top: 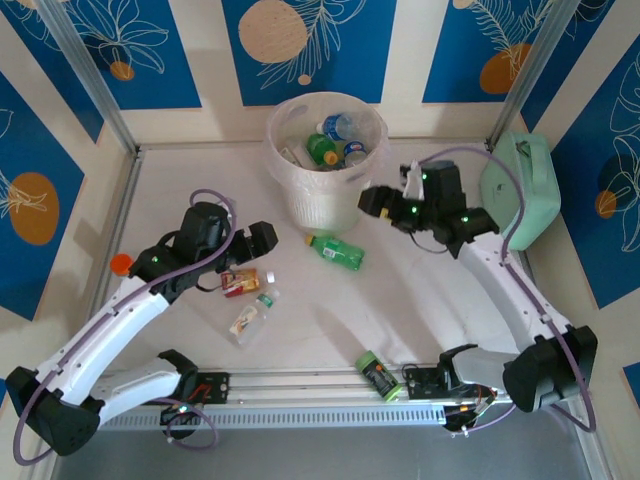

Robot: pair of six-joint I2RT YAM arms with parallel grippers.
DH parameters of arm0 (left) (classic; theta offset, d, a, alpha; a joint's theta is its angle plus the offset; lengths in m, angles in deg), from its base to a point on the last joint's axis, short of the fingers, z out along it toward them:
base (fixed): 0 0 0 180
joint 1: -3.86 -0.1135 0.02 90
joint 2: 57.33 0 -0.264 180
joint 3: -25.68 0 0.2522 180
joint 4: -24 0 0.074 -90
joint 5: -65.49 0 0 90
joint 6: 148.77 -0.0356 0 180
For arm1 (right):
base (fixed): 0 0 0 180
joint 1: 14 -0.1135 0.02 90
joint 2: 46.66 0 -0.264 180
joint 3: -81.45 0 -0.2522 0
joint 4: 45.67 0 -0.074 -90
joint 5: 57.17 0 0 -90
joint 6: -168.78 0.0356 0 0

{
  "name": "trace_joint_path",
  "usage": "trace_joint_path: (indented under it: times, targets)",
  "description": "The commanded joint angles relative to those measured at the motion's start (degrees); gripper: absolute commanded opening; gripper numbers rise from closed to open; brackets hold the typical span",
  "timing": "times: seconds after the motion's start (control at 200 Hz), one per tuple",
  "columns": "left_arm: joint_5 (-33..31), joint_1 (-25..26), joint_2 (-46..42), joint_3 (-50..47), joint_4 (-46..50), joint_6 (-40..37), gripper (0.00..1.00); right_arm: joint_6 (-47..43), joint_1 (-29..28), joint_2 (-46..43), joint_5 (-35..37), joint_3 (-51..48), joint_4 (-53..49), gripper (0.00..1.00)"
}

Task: Put the plastic bottles in the bin

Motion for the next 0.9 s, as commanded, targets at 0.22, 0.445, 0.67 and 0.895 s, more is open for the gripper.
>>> trace_joint_path:
  times: [0.22, 0.445, 0.67, 0.895]
  targets:
    - [4.4, -3.3, -1.8, -4.1, -2.8, 5.8, 0.89, -1.4, 0.3, 8.9, -5.6, -9.0, 9.7, 0.84]
    - [4.7, -4.1, -3.3, -5.5, -1.9, 6.2, 0.89, -3.7, 0.6, 17.3, -5.4, -8.5, 13.8, 0.82]
    - [5.2, -4.9, -4.4, -7.2, -2.4, 7.2, 0.88, -2.1, 0.3, 21.9, -4.2, -9.9, 18.2, 0.81]
    - [5.4, -5.0, -4.4, -8.2, -3.3, 7.5, 0.88, -4.9, -3.3, 23.9, -2.4, -8.9, 15.6, 0.79]
